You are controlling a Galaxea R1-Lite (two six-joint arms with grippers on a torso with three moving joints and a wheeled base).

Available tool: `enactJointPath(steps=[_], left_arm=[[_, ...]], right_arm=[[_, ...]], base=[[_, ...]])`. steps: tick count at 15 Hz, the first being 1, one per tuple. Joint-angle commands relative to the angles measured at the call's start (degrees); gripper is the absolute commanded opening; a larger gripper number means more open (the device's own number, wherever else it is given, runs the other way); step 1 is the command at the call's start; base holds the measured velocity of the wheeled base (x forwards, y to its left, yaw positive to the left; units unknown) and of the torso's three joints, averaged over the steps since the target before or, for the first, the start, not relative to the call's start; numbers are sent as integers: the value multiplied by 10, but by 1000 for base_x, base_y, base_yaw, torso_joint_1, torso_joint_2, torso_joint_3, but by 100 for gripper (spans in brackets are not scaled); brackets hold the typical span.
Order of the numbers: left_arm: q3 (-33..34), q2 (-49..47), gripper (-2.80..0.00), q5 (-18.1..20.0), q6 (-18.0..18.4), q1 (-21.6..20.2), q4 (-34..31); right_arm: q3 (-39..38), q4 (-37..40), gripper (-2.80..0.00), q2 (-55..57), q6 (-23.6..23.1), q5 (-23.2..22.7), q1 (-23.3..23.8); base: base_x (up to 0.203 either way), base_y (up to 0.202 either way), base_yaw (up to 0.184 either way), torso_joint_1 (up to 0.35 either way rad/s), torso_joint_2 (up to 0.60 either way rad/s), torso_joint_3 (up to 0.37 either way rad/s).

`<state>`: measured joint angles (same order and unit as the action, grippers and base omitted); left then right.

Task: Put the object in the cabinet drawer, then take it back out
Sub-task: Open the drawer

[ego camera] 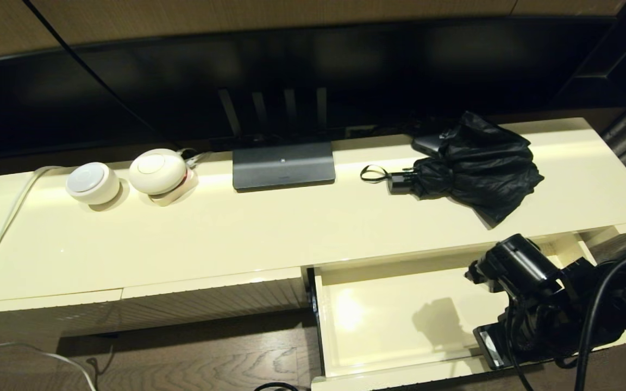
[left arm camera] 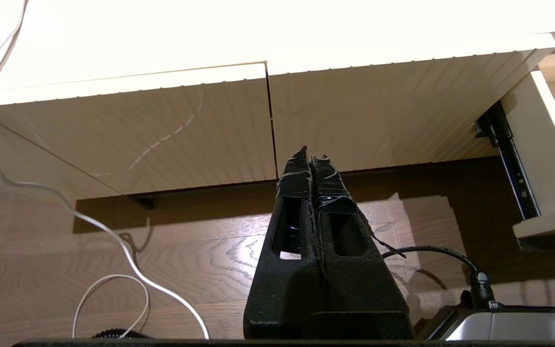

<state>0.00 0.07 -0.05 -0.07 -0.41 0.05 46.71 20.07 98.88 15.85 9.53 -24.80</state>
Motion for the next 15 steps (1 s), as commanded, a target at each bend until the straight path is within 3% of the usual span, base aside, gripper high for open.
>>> enactJointPath(steps=[1, 9, 13, 15], left_arm=[[2, -1, -280, 0, 0, 0, 0], [2, 0, -280, 0, 0, 0, 0], [2, -1, -280, 0, 0, 0, 0], [2, -1, -280, 0, 0, 0, 0]], right_arm=[[-18, 0, -280, -17, 1, 1, -6], [-48, -10, -280, -38, -1, 3, -4], [-52, -185, -280, -66, -2, 36, 27], [-58, -219, -280, -90, -38, 47, 50]], base=[[0, 0, 0, 0, 0, 0], [0, 0, 0, 0, 0, 0], [0, 0, 0, 0, 0, 0], [0, 0, 0, 0, 0, 0]])
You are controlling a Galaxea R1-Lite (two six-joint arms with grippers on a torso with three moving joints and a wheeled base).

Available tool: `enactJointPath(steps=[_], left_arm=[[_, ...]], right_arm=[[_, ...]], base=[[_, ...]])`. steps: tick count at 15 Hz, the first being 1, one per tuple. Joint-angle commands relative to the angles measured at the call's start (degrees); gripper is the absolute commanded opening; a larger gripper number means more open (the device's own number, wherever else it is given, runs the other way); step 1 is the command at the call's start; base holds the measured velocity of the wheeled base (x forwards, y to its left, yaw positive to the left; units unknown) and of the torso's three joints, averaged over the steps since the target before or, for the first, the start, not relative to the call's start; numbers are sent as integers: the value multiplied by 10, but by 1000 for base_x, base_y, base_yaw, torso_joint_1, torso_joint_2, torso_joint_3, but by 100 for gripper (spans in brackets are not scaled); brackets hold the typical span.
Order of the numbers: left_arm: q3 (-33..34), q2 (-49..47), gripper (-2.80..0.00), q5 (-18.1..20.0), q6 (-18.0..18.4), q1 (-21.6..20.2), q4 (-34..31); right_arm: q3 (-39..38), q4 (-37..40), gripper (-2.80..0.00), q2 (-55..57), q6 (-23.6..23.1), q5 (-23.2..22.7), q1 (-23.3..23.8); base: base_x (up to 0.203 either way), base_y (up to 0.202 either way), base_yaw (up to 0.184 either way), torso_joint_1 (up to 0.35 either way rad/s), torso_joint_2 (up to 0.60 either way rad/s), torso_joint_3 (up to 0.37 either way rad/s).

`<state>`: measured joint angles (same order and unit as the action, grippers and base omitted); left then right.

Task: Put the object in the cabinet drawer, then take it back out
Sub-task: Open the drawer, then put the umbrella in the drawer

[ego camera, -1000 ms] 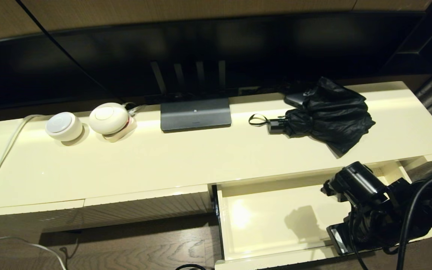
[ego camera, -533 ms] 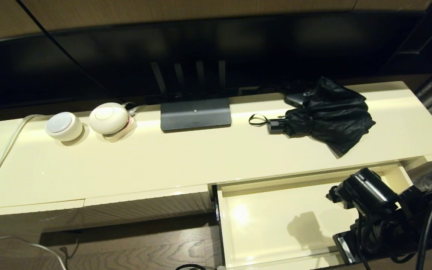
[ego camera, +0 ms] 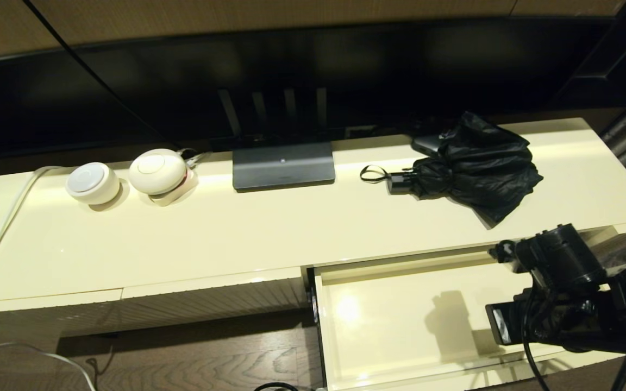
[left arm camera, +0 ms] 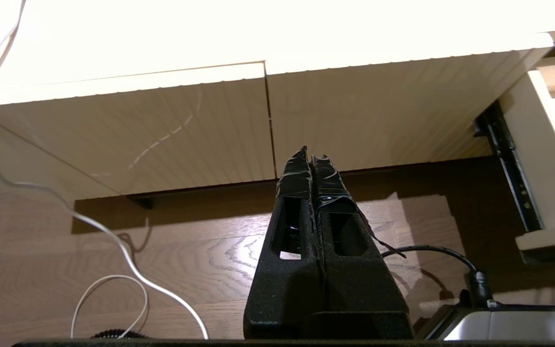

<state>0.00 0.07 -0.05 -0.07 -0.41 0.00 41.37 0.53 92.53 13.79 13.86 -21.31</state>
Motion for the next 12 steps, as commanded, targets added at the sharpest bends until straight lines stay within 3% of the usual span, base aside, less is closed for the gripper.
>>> enactJointPath(steps=[1, 4, 6, 7, 9, 12], left_arm=[[2, 0, -280, 0, 0, 0, 0], [2, -1, -280, 0, 0, 0, 1], [2, -1, -280, 0, 0, 0, 0], [2, 0, -280, 0, 0, 0, 1], [2, -1, -280, 0, 0, 0, 1], [2, 0, -280, 0, 0, 0, 1]], right_arm=[[-10, -26, -280, -43, -43, 7, 22], [-25, -28, -280, -74, -88, 9, 30], [-46, -29, -280, -127, -158, 7, 30], [-62, -26, -280, -169, -222, 6, 29], [-88, -19, -280, -232, -421, 5, 30], [-53, -15, -280, -247, -647, 4, 36]], base=[[0, 0, 0, 0, 0, 0], [0, 0, 0, 0, 0, 0], [0, 0, 0, 0, 0, 0], [0, 0, 0, 0, 0, 0], [0, 0, 0, 0, 0, 0], [0, 0, 0, 0, 0, 0]])
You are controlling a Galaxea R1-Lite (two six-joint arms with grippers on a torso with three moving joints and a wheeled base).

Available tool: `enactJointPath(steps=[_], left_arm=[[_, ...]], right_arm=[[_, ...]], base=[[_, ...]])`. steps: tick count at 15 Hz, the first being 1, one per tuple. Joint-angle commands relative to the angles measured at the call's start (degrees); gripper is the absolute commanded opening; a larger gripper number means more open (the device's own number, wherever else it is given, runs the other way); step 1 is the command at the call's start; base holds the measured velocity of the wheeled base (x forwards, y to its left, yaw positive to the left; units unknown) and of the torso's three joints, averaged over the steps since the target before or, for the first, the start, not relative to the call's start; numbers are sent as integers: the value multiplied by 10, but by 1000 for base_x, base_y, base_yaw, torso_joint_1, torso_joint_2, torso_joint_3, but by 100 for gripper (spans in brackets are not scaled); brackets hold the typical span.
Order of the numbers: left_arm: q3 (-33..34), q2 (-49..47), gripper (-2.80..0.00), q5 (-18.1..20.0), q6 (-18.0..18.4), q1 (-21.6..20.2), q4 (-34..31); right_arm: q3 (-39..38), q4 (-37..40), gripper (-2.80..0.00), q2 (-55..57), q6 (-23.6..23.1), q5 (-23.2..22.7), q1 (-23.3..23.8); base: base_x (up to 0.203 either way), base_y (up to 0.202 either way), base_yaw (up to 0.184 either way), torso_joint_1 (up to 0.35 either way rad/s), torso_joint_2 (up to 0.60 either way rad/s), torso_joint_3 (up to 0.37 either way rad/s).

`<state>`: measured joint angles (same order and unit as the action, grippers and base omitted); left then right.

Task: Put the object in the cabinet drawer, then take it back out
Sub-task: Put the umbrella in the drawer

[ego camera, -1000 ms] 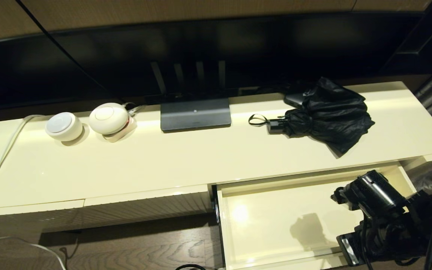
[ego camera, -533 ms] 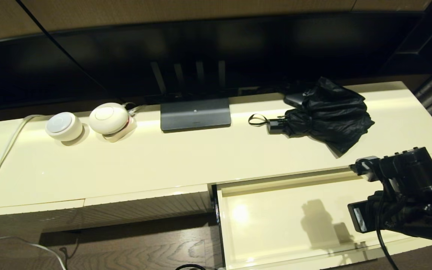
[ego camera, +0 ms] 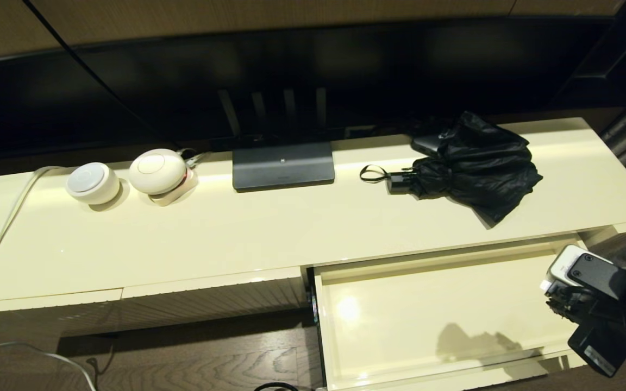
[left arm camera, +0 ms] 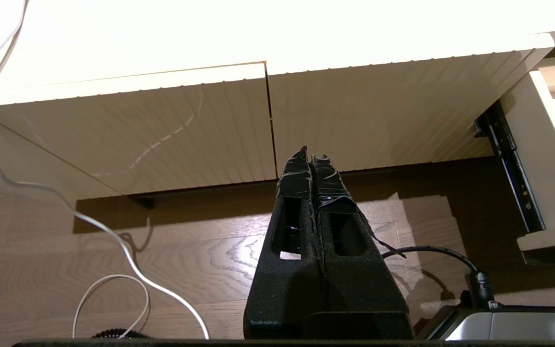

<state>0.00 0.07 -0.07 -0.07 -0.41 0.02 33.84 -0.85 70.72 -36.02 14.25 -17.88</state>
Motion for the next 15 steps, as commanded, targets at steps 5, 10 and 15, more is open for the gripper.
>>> enactJointPath(steps=[5, 10, 15], left_arm=[[2, 0, -280, 0, 0, 0, 0], [2, -1, -280, 0, 0, 0, 0], [2, 0, -280, 0, 0, 0, 1]], right_arm=[[116, 3, -280, 6, -437, -10, 1], [151, -4, -280, 71, -468, -27, -17], [218, 29, 0, 120, -515, -29, -22]], base=[[0, 0, 0, 0, 0, 0], [0, 0, 0, 0, 0, 0], [0, 0, 0, 0, 0, 0]])
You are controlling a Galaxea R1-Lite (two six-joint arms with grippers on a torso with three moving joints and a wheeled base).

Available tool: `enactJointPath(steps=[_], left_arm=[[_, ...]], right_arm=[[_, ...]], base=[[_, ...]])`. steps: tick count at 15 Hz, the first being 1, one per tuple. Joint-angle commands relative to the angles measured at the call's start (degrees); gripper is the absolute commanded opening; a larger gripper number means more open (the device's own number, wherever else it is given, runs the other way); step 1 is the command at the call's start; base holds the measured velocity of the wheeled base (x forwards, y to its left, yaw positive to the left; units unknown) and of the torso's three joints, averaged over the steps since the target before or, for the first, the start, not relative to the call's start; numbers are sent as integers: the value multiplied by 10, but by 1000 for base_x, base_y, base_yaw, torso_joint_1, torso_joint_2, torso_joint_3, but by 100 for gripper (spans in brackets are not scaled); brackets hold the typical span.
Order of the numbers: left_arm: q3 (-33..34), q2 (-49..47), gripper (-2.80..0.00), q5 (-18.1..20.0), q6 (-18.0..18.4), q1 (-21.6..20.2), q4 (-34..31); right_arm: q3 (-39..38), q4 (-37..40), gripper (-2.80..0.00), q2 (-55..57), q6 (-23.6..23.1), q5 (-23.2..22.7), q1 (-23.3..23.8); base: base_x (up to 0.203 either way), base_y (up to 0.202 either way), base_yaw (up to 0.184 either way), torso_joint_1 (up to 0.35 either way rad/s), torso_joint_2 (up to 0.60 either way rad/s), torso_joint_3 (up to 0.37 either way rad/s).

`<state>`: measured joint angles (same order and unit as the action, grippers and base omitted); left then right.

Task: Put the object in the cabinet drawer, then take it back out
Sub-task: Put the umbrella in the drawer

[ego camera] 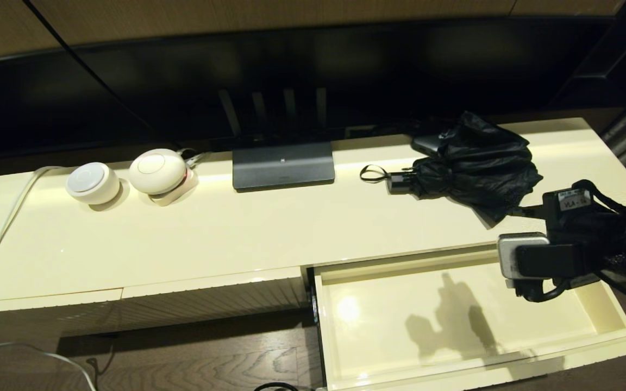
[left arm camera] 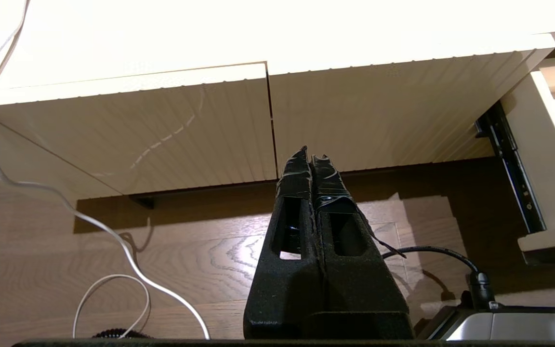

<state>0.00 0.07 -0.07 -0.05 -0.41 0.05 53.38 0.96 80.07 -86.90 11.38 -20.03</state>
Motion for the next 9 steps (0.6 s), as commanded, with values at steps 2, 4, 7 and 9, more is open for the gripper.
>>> enactJointPath(steps=[2, 4, 7, 9], left_arm=[[2, -1, -280, 0, 0, 0, 0], [2, -1, -280, 0, 0, 0, 0], [2, -1, -280, 0, 0, 0, 0], [2, 0, -280, 0, 0, 0, 0]], right_arm=[[64, 51, 0, 47, -17, 0, 1], [91, 61, 0, 69, -17, 2, 6], [117, 59, 0, 99, -13, 3, 9], [144, 56, 0, 121, -3, 5, 11]], base=[[0, 0, 0, 0, 0, 0], [0, 0, 0, 0, 0, 0], [0, 0, 0, 0, 0, 0], [0, 0, 0, 0, 0, 0]])
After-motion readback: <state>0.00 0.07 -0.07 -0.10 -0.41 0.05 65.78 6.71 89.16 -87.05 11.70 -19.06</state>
